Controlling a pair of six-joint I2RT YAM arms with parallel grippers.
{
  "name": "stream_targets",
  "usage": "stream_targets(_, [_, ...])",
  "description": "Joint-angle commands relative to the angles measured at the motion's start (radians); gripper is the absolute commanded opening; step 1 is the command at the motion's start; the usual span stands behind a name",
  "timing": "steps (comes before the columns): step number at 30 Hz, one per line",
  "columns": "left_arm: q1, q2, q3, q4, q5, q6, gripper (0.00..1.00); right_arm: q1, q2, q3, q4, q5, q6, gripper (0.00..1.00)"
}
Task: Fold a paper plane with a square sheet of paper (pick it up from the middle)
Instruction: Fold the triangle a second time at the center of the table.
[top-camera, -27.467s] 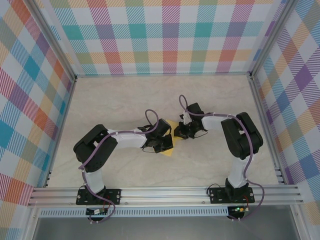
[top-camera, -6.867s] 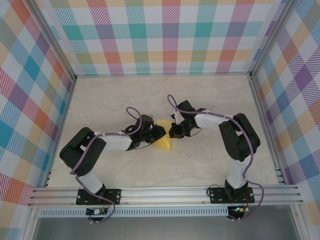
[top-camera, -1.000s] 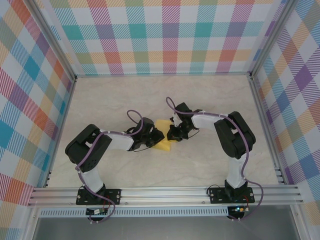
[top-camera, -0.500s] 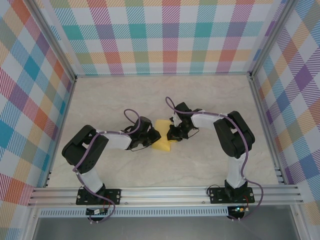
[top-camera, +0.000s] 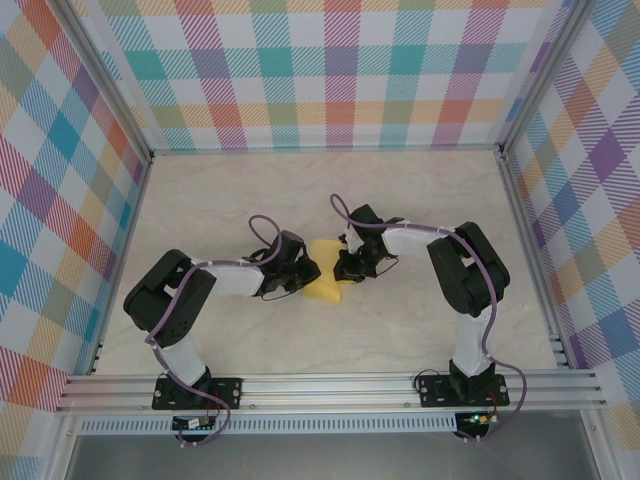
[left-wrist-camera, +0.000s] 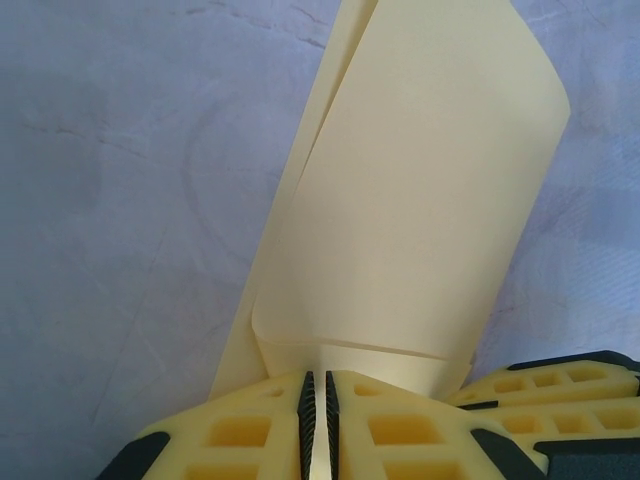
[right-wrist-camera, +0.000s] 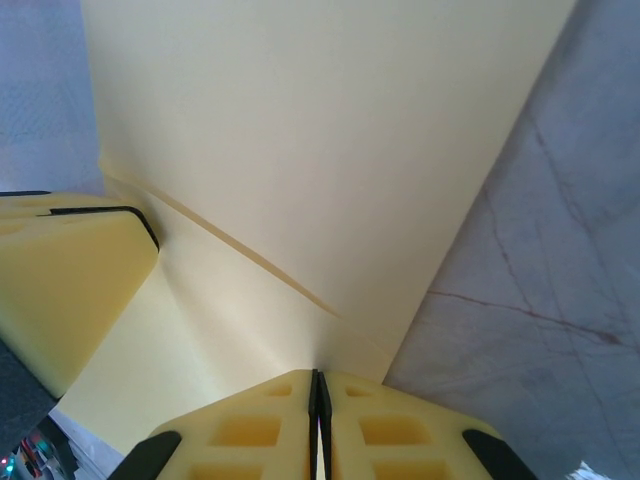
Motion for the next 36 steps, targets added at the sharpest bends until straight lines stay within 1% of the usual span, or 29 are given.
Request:
stream_targets(1, [0.044,-0.009,0.009,-0.107,-0.097,0.026,0.16,0.004,0.047,-0.010,-0.038,0.079,-0.021,0.10])
stream_targets(3, [0.055,-0.018,0.008,-0.100,-0.107,0.027,0.16,0.004,0.047,-0.011,-0.040,0.082,-0.023,0.10])
stream_targets(6, [0.063,-0.044,0.010,-0.044,-0.091,0.051,0.16,0.004,0.047,-0.012,-0.041,0.083,-0.025,0.10])
stream_targets(11, [0.063,-0.075,0.036,-0.012,-0.067,0.088,0.17,0.004,0.047,-0.007,-0.041,0.082,-0.026,0.10])
stream_targets(17, [0.059,-0.071,0.020,0.036,0.057,0.066,0.16,0.004,0.044,-0.006,-0.039,0.082,-0.023,0.10])
stream_targets(22, [0.032,-0.027,0.073,-0.036,0.127,0.068,0.16,0.004,0.038,-0.002,-0.044,0.079,-0.025,0.10])
stream_targets(24, [0.022,-0.008,0.098,-0.069,0.136,0.067,0.16,0.004,0.037,-0.001,-0.042,0.076,-0.023,0.10])
stream_targets(28, [0.011,0.013,0.112,-0.144,0.110,0.057,0.14,0.004,0.035,0.005,-0.036,0.068,-0.020,0.10])
stream_targets(36, [0.011,0.034,0.065,-0.112,0.105,0.039,0.14,0.004,0.035,0.015,-0.042,0.064,-0.019,0.10])
